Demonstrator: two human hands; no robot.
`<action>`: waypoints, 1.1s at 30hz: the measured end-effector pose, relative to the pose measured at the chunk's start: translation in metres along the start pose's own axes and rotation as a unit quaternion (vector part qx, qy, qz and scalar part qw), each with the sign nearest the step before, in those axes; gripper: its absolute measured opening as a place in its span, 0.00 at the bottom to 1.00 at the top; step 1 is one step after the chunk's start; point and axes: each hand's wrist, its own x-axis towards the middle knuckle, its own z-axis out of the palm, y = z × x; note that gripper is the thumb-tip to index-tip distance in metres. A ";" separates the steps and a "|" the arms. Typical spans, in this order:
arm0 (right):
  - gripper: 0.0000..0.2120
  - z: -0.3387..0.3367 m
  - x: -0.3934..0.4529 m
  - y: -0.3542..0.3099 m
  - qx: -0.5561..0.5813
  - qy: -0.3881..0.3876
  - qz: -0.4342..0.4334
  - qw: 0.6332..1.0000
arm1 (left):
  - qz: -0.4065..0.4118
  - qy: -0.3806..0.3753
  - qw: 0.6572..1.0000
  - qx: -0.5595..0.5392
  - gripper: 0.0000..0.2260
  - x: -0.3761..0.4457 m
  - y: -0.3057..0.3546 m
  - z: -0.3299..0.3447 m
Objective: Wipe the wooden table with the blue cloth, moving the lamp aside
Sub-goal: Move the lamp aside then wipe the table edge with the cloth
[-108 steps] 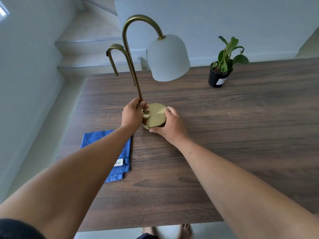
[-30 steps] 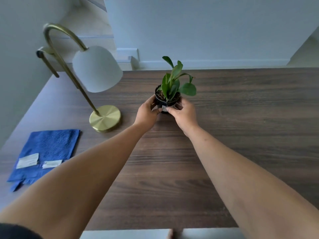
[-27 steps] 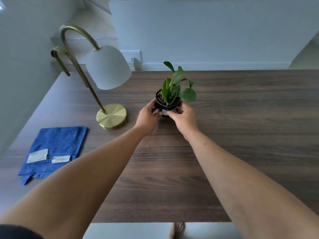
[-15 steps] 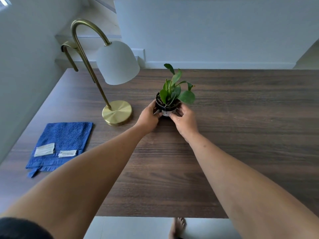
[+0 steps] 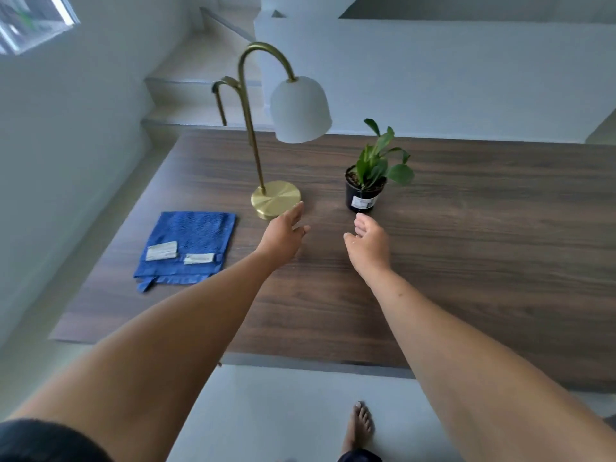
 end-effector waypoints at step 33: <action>0.30 0.293 0.055 -0.089 -0.510 -0.188 -0.212 0.812 | -0.039 0.034 0.945 0.322 0.26 0.057 -0.183 -0.199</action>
